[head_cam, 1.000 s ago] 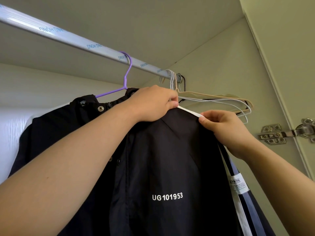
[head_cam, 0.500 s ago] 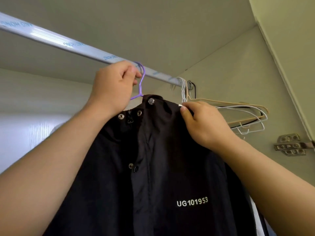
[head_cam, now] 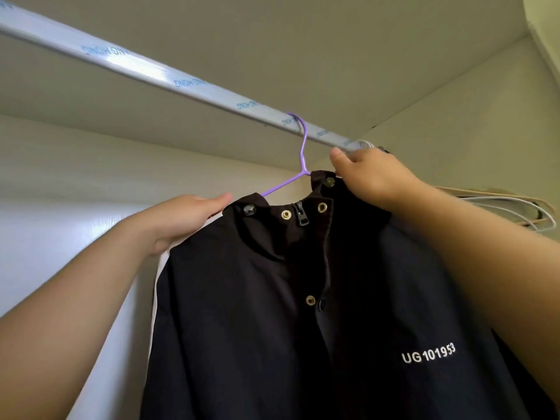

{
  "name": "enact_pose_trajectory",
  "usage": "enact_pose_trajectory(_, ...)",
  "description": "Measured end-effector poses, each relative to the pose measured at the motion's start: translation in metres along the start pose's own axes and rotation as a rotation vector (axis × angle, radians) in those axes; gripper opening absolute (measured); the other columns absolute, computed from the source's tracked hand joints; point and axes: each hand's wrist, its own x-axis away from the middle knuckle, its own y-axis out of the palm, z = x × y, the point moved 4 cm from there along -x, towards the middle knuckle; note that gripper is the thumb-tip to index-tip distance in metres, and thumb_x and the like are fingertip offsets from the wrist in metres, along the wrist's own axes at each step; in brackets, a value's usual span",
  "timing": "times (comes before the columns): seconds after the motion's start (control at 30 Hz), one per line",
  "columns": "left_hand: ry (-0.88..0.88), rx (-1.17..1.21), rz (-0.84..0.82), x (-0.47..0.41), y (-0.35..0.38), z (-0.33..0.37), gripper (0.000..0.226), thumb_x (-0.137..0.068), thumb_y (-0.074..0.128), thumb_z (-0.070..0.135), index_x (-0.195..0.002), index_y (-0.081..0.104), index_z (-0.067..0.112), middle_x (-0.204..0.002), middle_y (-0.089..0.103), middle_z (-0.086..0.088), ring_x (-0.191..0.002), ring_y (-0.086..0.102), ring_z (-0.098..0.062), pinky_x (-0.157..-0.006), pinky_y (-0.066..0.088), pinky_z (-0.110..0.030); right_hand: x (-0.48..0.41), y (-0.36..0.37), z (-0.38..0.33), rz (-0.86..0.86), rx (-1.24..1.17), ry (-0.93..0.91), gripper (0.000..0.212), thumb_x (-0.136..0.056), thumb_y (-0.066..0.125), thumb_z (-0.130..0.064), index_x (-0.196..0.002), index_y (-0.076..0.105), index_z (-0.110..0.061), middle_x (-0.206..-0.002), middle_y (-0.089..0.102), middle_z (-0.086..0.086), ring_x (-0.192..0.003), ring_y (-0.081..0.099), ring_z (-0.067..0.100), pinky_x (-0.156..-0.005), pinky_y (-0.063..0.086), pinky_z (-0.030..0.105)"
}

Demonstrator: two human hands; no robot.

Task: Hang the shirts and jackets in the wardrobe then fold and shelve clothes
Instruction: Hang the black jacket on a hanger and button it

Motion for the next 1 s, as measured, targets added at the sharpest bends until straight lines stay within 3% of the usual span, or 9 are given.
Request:
enact_pose_trajectory(0.1, -0.014, 0.009, -0.059, -0.004, 0.000, 0.019, 0.055, -0.087, 0.054, 0.071, -0.104, 0.078, 0.024, -0.103, 0.077, -0.002, -0.092, 0.075, -0.023, -0.082, 0.057, -0.038, -0.016, -0.007, -0.006, -0.127, -0.086, 0.037, 0.047, -0.097, 0.036, -0.060, -0.108, 0.065, -0.025, -0.091, 0.059, -0.003, -0.085, 0.054, 0.020, -0.068, 0.037, 0.030)
enact_pose_trajectory(0.23, -0.056, 0.015, -0.150, -0.006, 0.003, 0.030, 0.049, -0.085, 0.059, 0.067, -0.097, 0.080, 0.025, -0.107, 0.077, -0.006, -0.097, 0.074, -0.027, -0.085, 0.057, -0.039, -0.023, -0.004, 0.003, -0.228, -0.233, 0.152, 0.034, -0.087, 0.064, -0.057, -0.093, 0.069, -0.024, -0.089, 0.066, -0.002, -0.074, 0.063, 0.016, -0.063, 0.046, 0.027)
enact_pose_trajectory(0.37, -0.075, 0.170, -0.188, -0.008, 0.002, 0.024, 0.046, -0.086, 0.063, 0.058, -0.104, 0.079, 0.019, -0.114, 0.074, -0.008, -0.104, 0.072, -0.026, -0.090, 0.056, -0.038, -0.022, -0.001, 0.011, -0.182, -0.465, 0.276, 0.019, -0.085, 0.072, -0.035, -0.086, 0.071, -0.016, -0.075, 0.070, 0.001, -0.063, 0.061, 0.019, -0.060, 0.048, 0.028)
enact_pose_trajectory(0.5, -0.092, 0.301, -0.151, -0.010, 0.001, 0.014, 0.040, -0.086, 0.067, 0.044, -0.107, 0.078, 0.012, -0.117, 0.073, -0.010, -0.110, 0.069, -0.026, -0.097, 0.053, -0.041, -0.018, -0.010, 0.021, 0.033, -0.647, 0.294, 0.016, -0.076, 0.075, -0.018, -0.088, 0.075, -0.007, -0.075, 0.075, 0.006, -0.052, 0.065, 0.014, -0.050, 0.050, 0.021)
enact_pose_trajectory(0.57, -0.098, 0.279, -0.115, -0.009, 0.002, 0.012, 0.035, -0.090, 0.067, 0.039, -0.101, 0.079, 0.009, -0.112, 0.075, -0.011, -0.104, 0.071, -0.027, -0.090, 0.058, -0.041, -0.014, -0.015, 0.026, 0.133, -0.622, 0.292, 0.015, -0.071, 0.078, -0.017, -0.083, 0.074, -0.008, -0.063, 0.068, 0.003, -0.044, 0.060, 0.011, -0.044, 0.048, 0.019)
enact_pose_trajectory(0.67, -0.082, 0.287, -0.047, -0.009, 0.005, 0.011, 0.028, -0.091, 0.070, 0.033, -0.090, 0.080, 0.007, -0.092, 0.077, -0.013, -0.075, 0.075, -0.024, -0.062, 0.062, -0.035, -0.010, -0.022, 0.031, 0.242, -0.559, 0.315, 0.010, -0.069, 0.076, -0.018, -0.075, 0.074, -0.011, -0.063, 0.065, 0.004, -0.046, 0.059, 0.015, -0.046, 0.051, 0.024)
enact_pose_trajectory(0.8, 0.018, 0.416, 0.057, -0.009, 0.008, 0.014, 0.029, -0.091, 0.070, 0.023, -0.112, 0.070, 0.002, -0.105, 0.075, -0.013, -0.083, 0.072, -0.028, -0.082, 0.061, -0.043, 0.002, -0.035, 0.031, 0.403, -0.338, 0.213, 0.013, -0.070, 0.063, -0.023, -0.070, 0.073, -0.016, -0.070, 0.071, 0.007, -0.065, 0.064, 0.026, -0.062, 0.057, 0.038)
enact_pose_trajectory(0.9, 0.159, 0.388, 0.155, -0.008, 0.008, 0.018, 0.019, -0.090, 0.071, 0.024, -0.099, 0.074, 0.008, -0.090, 0.075, -0.003, -0.058, 0.067, -0.018, -0.059, 0.056, -0.030, 0.007, -0.036, 0.031, 0.350, -0.071, 0.146, 0.021, -0.078, 0.053, -0.027, -0.074, 0.067, -0.012, -0.070, 0.062, 0.005, -0.068, 0.055, 0.033, -0.059, 0.045, 0.033)
enact_pose_trajectory(1.0, 0.264, 0.259, 0.296, -0.001, 0.009, 0.019, 0.016, -0.088, 0.068, 0.030, -0.085, 0.076, 0.018, -0.090, 0.075, 0.008, -0.059, 0.061, -0.016, -0.062, 0.047, -0.029, 0.009, -0.031, 0.034, 0.284, -0.015, 0.135, 0.032, -0.085, 0.044, -0.032, -0.068, 0.055, -0.008, -0.065, 0.054, 0.008, -0.059, 0.044, 0.027, -0.051, 0.032, 0.031)
